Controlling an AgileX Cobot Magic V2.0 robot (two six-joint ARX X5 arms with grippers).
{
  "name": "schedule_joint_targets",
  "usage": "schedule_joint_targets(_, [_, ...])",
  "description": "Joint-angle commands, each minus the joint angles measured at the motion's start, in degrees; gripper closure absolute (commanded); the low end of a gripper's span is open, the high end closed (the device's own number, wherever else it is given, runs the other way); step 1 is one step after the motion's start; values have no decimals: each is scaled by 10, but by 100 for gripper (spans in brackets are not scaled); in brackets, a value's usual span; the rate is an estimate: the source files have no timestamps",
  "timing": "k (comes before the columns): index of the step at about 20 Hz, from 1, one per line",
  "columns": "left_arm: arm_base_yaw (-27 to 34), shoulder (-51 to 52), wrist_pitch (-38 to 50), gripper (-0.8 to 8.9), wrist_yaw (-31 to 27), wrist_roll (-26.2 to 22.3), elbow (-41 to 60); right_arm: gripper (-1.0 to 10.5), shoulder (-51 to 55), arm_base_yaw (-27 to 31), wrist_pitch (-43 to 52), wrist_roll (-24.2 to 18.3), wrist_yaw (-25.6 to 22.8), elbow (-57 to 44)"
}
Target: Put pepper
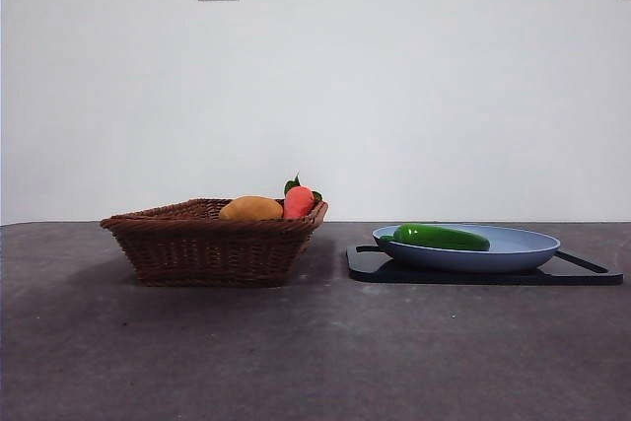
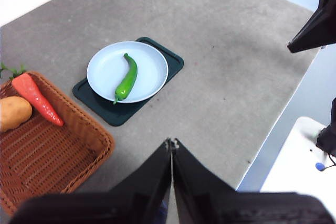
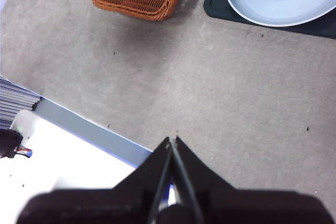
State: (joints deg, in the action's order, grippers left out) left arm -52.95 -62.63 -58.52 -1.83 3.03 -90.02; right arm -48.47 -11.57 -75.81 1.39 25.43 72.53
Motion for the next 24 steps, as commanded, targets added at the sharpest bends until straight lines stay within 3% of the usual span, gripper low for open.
schedule_joint_targets(1, [-6, -5, 10, 805, 3, -1, -13, 936, -3, -1, 5, 7, -1, 10])
schedule_joint_targets(9, [-4, -5, 14, 805, -7, -2, -13, 936, -4, -1, 5, 7, -1, 10])
schedule_joint_targets(12, [27, 7, 36, 805, -75, -38, -13, 936, -4, -1, 5, 7, -1, 10])
schedule_joint_targets(13, [48, 19, 65, 805, -92, -50, -12, 936, -4, -1, 5, 7, -1, 10])
schedule_joint_targets(17, [171, 101, 193, 805, -43, -104, 30, 936, -4, -1, 5, 7, -1, 10])
schedule_joint_targets(19, [248, 166, 285, 805, -19, -109, 105, 936, -4, -1, 5, 7, -1, 10])
schedule_joint_targets(24, [414, 328, 489, 805, -26, -108, 351, 936, -4, -1, 5, 7, -1, 10])
